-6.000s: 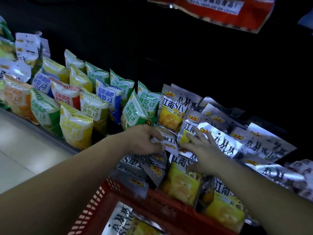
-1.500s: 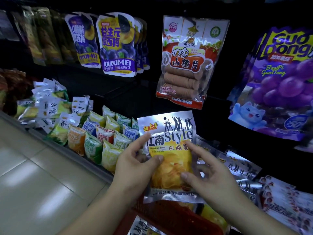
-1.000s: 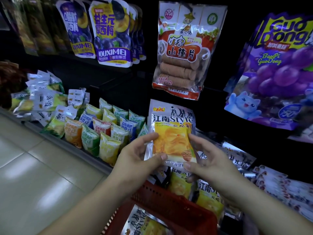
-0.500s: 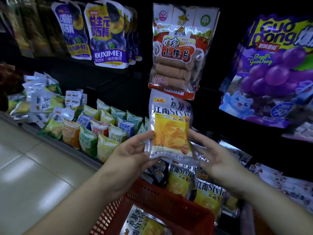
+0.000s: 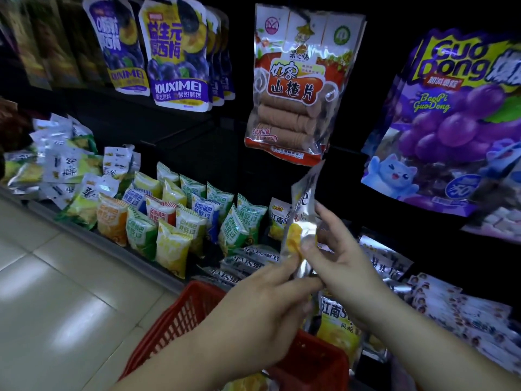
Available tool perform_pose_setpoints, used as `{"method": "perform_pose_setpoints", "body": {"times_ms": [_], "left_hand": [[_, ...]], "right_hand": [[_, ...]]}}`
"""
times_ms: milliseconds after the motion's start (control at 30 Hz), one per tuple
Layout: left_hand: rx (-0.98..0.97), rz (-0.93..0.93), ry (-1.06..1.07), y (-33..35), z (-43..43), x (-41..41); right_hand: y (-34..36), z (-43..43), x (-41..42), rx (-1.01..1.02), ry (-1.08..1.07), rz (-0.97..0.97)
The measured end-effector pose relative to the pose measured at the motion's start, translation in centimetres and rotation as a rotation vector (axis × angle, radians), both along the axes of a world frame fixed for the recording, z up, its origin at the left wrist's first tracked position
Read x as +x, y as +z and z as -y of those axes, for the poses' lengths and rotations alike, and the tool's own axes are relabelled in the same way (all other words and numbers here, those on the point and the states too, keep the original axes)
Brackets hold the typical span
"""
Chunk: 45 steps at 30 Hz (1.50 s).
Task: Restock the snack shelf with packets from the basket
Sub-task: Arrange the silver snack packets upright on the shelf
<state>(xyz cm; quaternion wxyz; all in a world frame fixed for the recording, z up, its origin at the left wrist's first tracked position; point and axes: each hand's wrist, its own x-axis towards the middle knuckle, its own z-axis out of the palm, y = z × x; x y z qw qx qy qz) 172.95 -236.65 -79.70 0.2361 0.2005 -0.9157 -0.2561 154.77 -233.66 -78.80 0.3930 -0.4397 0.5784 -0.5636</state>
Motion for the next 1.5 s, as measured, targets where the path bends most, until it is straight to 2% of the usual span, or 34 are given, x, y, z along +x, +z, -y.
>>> {"method": "perform_pose_setpoints", "body": {"times_ms": [67, 167, 200, 267, 333, 567, 833, 967, 1033, 1100, 1233, 1300, 1400, 1500], "left_hand": [[0.273, -0.163, 0.023, 0.3, 0.7, 0.3], [0.421, -0.276, 0.339, 0.5, 2.9, 1.0], [0.523, -0.299, 0.412, 0.7, 3.4, 1.2], [0.818, -0.441, 0.432, 0.8, 3.9, 1.1], [0.951, -0.532, 0.414, 0.9, 4.1, 1.4], [0.871, -0.41, 0.322, 0.0, 3.9, 1.8], [0.76, -0.465, 0.397, 0.2, 4.0, 1.7], [0.749, -0.511, 0.407, -0.1, 4.4, 1.5], [0.718, -0.483, 0.401, -0.4, 4.9, 1.7], [0.626, -0.439, 0.391, -0.5, 5.5, 2.1], [0.185, -0.168, 0.341, -0.8, 6.7, 2.9], [0.115, -0.099, 0.345, -1.1, 6.7, 3.0], [0.099, -0.089, 0.446, -1.0, 6.5, 3.2], [0.288, -0.169, 0.534, -0.7, 5.9, 3.4]], "right_hand": [[-0.4, 0.0, -0.8, -0.001, -0.014, -0.02], [-0.5, -0.3, -1.7, 0.025, 0.048, -0.055], [-0.3, -0.5, -1.6, 0.029, 0.082, -0.039], [0.4, -1.1, -1.1, 0.035, 0.158, -0.039], [0.6, -1.3, -1.0, 0.046, 0.18, -0.096], [0.0, -1.1, -0.5, -0.003, 0.028, -0.163], [-0.9, -0.4, -0.6, 0.025, 0.031, -0.255], [-1.1, -0.3, -1.0, -0.002, -0.043, -0.202], [-0.8, -0.3, -1.0, -0.002, -0.041, -0.235], [-0.6, -0.4, -1.0, 0.018, 0.002, -0.284], [-0.8, -0.6, -1.1, 0.037, 0.059, -0.323], [-0.8, -0.7, -1.0, 0.015, 0.043, -0.287], [-1.1, -0.5, -1.2, 0.007, -0.045, -0.221], [-1.1, -0.4, -1.3, 0.001, -0.163, -0.144]]}}
